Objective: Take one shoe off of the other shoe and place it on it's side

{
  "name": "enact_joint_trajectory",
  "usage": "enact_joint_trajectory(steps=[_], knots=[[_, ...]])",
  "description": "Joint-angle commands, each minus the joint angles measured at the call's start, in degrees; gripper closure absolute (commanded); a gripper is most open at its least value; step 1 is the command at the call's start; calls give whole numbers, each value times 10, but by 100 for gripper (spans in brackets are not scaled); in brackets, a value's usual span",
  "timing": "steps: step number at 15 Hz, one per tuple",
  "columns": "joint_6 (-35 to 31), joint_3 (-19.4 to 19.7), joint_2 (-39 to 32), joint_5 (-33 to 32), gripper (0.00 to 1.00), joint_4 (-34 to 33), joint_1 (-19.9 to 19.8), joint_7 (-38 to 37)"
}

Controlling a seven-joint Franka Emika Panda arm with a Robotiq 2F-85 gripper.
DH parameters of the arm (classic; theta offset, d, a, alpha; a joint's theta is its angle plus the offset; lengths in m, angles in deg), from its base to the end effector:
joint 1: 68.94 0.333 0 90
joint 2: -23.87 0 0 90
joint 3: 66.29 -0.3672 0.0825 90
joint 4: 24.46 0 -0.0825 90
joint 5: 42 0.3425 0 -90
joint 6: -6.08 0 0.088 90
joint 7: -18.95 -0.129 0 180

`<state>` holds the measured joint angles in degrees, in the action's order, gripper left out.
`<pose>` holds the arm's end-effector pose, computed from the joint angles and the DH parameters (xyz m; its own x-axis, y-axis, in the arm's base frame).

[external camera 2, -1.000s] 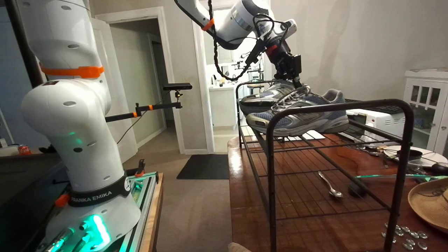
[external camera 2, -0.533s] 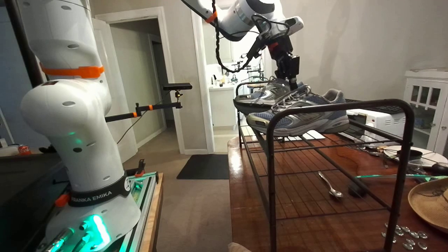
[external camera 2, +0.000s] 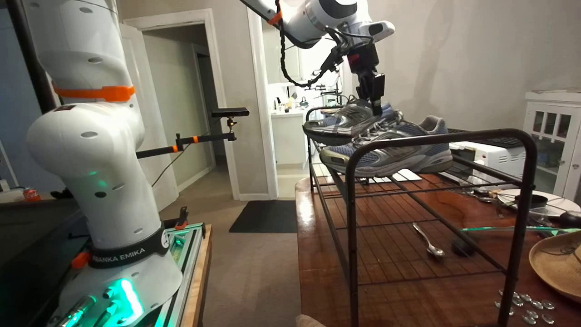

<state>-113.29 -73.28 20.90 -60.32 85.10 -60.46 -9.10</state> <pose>0.5395 0.1254 0.5261 0.9741 -0.0540 0.2198 -0.1003 -0.9736 0.2051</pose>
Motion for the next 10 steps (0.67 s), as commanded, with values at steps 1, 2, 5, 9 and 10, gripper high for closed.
enact_joint_trajectory(steps=[1, 2, 5, 9, 10], knots=[[-45, 4, 0, 27, 97, 6, -4, -6], [-53, 4, -2, 33, 97, 8, -5, -3], [-80, 7, -6, 36, 97, 18, -7, 3], [-97, 13, -10, 32, 48, 25, -7, 7], [-95, 14, -10, 33, 42, 23, -8, 8]])
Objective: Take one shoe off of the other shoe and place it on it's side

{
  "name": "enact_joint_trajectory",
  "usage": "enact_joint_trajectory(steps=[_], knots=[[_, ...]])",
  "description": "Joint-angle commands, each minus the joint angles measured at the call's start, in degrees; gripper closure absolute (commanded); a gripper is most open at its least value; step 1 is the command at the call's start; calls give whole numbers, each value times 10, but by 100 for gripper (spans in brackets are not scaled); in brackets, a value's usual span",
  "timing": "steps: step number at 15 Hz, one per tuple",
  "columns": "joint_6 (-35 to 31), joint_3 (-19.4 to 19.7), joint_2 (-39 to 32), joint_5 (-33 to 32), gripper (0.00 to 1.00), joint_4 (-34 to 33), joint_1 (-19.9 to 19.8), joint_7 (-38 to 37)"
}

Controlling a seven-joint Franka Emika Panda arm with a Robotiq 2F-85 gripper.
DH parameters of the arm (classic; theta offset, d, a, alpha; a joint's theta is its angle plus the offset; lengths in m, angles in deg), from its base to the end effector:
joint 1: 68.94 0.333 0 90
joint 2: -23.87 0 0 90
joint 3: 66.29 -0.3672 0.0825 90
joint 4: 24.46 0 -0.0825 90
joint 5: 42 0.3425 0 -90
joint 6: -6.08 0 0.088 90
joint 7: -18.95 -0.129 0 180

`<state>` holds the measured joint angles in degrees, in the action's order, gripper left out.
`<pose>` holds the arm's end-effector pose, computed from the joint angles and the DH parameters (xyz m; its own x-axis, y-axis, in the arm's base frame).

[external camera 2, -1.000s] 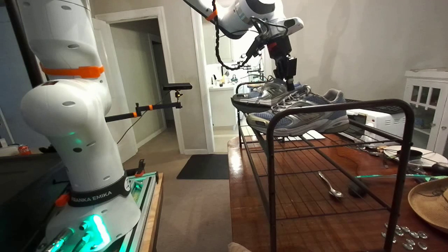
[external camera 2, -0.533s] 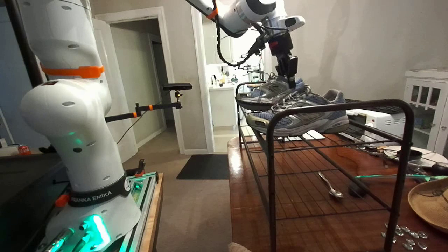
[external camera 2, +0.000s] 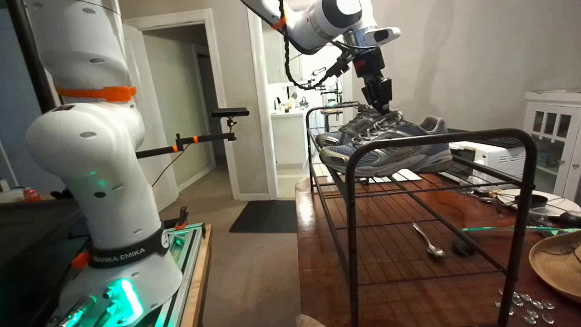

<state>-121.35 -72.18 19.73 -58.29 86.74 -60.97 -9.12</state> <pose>0.5546 0.1212 0.5154 0.9561 -0.0768 0.2827 -0.1171 -0.9848 0.1285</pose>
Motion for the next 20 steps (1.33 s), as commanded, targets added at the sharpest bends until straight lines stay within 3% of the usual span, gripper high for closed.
enact_joint_trajectory(steps=[1, 6, 14, 20], knots=[[-15, 5, 2, 11, 33, 5, -4, 8], [8, 11, 12, 13, 0, -9, -9, 5], [162, 16, 46, 5, 0, -49, -19, 28], [239, 17, 77, 25, 0, -64, -29, 52]])
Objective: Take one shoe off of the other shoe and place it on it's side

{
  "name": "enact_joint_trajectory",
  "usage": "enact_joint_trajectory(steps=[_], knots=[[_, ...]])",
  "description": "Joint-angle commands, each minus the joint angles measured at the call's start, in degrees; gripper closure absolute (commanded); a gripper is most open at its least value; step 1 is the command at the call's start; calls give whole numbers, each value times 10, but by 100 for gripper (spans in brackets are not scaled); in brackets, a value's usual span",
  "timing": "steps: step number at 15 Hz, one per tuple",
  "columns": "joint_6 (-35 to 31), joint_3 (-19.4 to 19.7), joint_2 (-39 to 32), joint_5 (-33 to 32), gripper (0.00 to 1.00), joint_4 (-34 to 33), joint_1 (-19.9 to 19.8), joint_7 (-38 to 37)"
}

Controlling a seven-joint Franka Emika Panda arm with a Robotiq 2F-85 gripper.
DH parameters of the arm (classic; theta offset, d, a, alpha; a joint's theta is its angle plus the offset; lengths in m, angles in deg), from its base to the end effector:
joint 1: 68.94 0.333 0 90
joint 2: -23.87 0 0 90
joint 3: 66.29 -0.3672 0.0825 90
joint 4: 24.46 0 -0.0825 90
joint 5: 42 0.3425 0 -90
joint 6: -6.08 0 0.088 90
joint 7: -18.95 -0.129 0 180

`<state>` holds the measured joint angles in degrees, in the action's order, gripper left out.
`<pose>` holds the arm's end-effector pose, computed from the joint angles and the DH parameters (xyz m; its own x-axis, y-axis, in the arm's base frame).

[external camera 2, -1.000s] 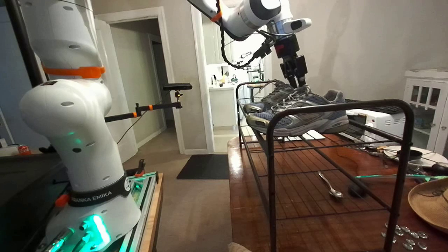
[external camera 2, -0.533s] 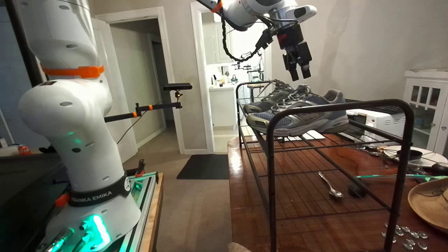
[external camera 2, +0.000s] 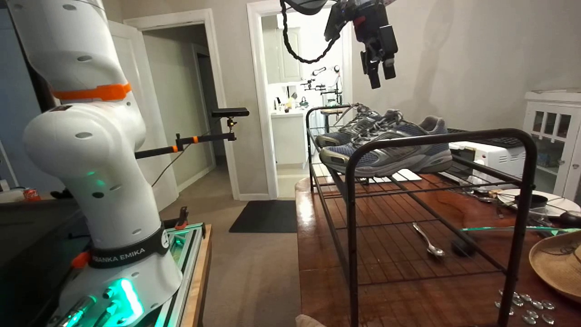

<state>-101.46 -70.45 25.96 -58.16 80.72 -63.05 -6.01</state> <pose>0.5166 0.0649 0.5877 0.9712 -0.1619 0.1750 -0.1989 -0.9549 0.2204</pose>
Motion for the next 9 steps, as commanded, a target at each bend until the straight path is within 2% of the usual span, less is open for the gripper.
enact_joint_trajectory(steps=[1, 2, 3, 9], knots=[[56, -1, 18, 28, 0, -6, -10, 22], [68, 0, 21, 29, 0, -5, -12, 22], [41, -5, 13, 9, 0, -4, -11, 7], [56, -5, 19, 13, 0, -4, -15, 11]])
